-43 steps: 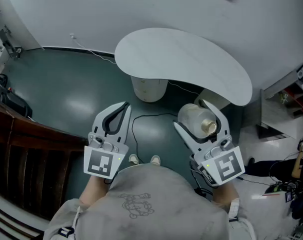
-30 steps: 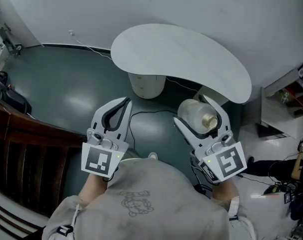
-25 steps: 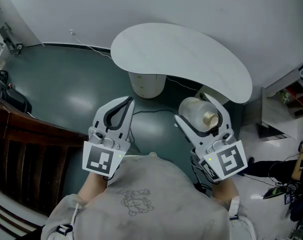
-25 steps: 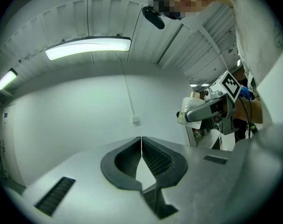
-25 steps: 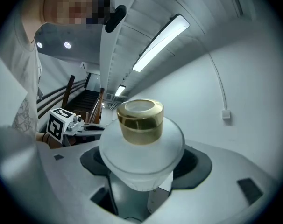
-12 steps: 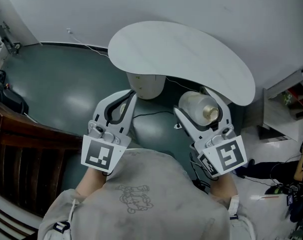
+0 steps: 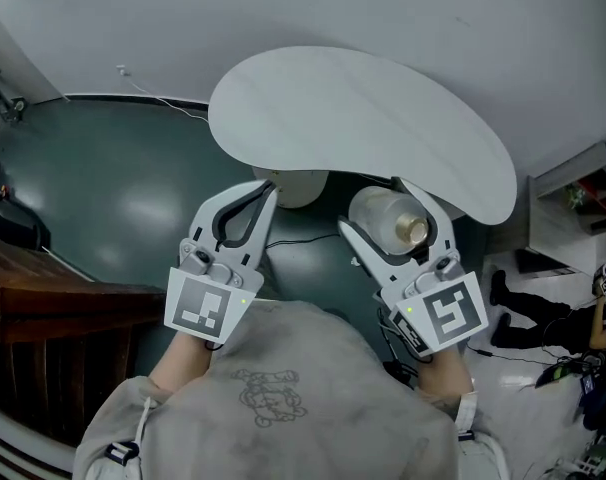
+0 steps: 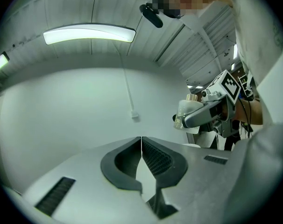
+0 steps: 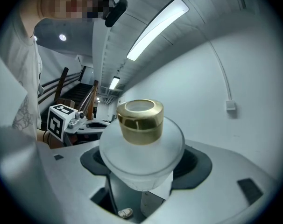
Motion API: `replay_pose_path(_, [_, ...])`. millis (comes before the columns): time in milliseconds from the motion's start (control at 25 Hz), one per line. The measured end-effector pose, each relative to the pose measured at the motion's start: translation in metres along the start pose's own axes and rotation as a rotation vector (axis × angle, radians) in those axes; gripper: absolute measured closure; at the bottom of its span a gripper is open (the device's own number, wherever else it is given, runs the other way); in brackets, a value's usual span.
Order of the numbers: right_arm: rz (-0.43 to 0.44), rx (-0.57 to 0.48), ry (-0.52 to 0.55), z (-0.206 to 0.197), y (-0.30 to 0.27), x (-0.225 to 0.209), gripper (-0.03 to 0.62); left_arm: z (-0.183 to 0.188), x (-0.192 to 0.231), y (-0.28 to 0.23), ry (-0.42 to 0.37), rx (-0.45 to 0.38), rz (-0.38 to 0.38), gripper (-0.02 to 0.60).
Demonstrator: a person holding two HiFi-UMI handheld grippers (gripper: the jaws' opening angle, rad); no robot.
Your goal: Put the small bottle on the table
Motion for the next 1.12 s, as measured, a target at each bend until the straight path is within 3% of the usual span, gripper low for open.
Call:
replay_pose_path(240, [-0.033,0.036,-0.029,-0.007,-0.071,-0.033,0.25,-0.027,0.061,-0.049,0.005,0.024,-0.042,0.563])
replay_pose_path(560, [-0.071,0.06,-0.058,0.012,-0.182,-0.084,0.25,-0.058,0.16,-0.123,0.043,0.082,-0.097,0.563])
replay_pose_path(720, [-0.107,0.084,-0.068,0.019,-0.234,-0.111,0.25,-0.065,0.201,-0.161,0.013,0.078,-0.157,0.563])
replay_pose_path(840, [-0.137,0.106,-0.078,0.025,-0.266,-0.127,0.25,-0.071,0.228,-0.186,0.059,0.084,-0.189,0.563])
replay_pose_path(1120, [-0.229,0.146,-0.087,0.036,-0.313,-0.141,0.25,-0.074,0.278,-0.216,0.058,0.041,-0.275,0.563])
Point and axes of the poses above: the fingertips, and each gripper's own axes: y backward along the fingers, x to its left, z out of its top, the point moved 1 cm from there along y, backward along the fingers, and after that the axes turned 6 degrees about z, right-handed, at the moved point
